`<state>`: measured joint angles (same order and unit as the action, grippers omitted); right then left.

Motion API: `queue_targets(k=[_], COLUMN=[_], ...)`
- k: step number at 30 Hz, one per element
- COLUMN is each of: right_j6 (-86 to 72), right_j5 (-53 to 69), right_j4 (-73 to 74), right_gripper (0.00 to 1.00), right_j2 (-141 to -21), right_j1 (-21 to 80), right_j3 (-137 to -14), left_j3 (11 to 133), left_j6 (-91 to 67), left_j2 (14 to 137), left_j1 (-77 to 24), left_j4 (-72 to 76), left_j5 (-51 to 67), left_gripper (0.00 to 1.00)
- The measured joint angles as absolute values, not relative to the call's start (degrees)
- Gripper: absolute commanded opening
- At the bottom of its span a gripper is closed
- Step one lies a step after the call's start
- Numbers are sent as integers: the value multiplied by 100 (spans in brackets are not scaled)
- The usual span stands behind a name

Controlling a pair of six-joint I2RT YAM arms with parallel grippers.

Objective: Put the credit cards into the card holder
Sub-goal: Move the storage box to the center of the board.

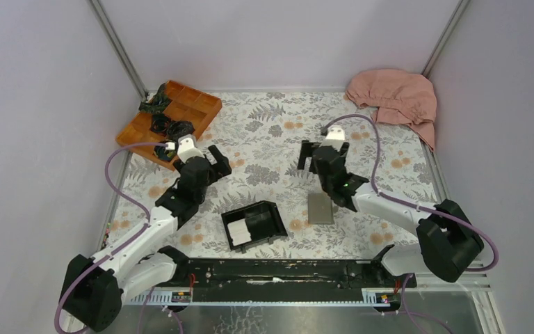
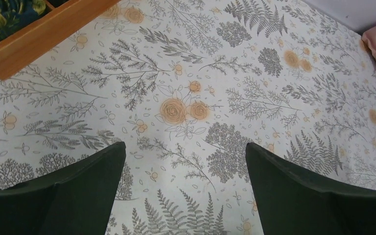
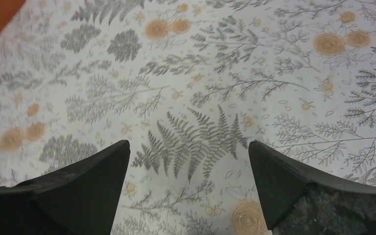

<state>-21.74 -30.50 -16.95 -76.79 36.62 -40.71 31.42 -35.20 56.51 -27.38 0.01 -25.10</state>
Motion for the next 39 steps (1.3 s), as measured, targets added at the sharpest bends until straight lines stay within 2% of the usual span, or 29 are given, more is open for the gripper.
queue_targets(k=[3, 5, 9, 14, 18, 24, 39], right_j6=[-1859, -1662, -1188, -788, -548, -244, 582], right_j5=[-3448, -3435, -2491, -904, 60, 681, 679], right_j4=[-1450, -1361, -1109, -797, -427, -51, -78], right_gripper=[96, 85, 67, 58, 58, 60, 60], right_j2=[-7819, -7773, -7297, -6989, -7258, -7616, -8307], right_j1=[4287, 4491, 4644, 4674, 4858, 5408, 5673], right_j3=[-4217, -4215, -4101, -4101, -4165, -4340, -4781], left_j3=[3103, 3030, 2904, 2733, 2655, 2578, 2388], left_j6=[-3682, -3798, -4029, -4399, -4611, -4836, -5096], left_j2=[5437, 5240, 4880, 4427, 4261, 4167, 3911], left_j1=[-2858, -2928, -2958, -2965, -2965, -2987, -2998], left_j4=[-213, -355, -676, -1015, -1190, -1369, -1404], left_j5=[-2630, -2679, -2727, -2731, -2722, -2685, -2438], left_gripper=[100, 100, 100, 100, 100, 100, 100])
